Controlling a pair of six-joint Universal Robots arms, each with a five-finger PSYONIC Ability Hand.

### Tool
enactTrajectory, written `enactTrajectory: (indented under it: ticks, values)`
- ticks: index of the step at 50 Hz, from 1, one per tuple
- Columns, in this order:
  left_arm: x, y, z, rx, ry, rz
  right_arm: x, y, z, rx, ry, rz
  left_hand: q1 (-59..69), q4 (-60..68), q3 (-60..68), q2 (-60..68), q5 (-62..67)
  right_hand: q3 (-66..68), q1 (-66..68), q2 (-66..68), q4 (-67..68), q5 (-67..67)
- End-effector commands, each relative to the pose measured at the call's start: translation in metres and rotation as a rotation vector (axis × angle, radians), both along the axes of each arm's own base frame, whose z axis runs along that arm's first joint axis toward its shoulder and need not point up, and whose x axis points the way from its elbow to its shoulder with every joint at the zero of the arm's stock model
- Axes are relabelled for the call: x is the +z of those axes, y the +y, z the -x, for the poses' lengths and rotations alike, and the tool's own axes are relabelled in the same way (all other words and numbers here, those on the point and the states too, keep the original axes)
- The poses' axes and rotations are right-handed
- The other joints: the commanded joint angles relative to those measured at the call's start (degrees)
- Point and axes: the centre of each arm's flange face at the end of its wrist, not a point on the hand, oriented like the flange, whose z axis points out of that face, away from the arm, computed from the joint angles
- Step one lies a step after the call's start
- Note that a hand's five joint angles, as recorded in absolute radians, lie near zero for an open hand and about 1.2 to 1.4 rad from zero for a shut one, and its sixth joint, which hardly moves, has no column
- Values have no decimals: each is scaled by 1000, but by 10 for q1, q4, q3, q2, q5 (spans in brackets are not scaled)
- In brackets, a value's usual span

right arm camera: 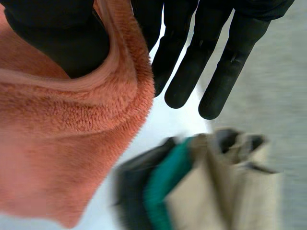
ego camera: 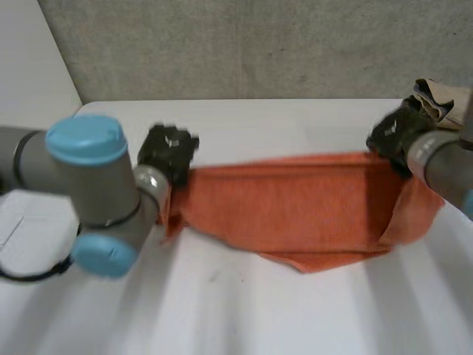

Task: Fold the laundry.

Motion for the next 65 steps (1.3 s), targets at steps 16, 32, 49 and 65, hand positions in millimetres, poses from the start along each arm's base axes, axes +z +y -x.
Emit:
enactTrajectory:
  ticks: [16, 32, 49, 65]
  values:
    - [141, -16, -6, 33, 321, 568, 64, -13, -42, 107, -360, 661, 138, 113, 116, 114, 138, 117, 149, 125, 113, 135]
    - [-39, 51, -37, -21, 47, 66, -99, 43, -14, 89, -396, -149, 138, 113, 116, 114, 138, 103, 134, 111, 98, 121]
    - [-45, 50, -39, -17, 61, 54, -103, 5, 59, -333, -770, -343, 138, 113, 116, 114, 138, -405, -374, -397, -410, -387]
    - [-46, 46, -40, -9, 89, 37, -114, 3, 75, -379, -802, -411, 138, 113, 116, 114, 138, 117, 149, 125, 113, 135]
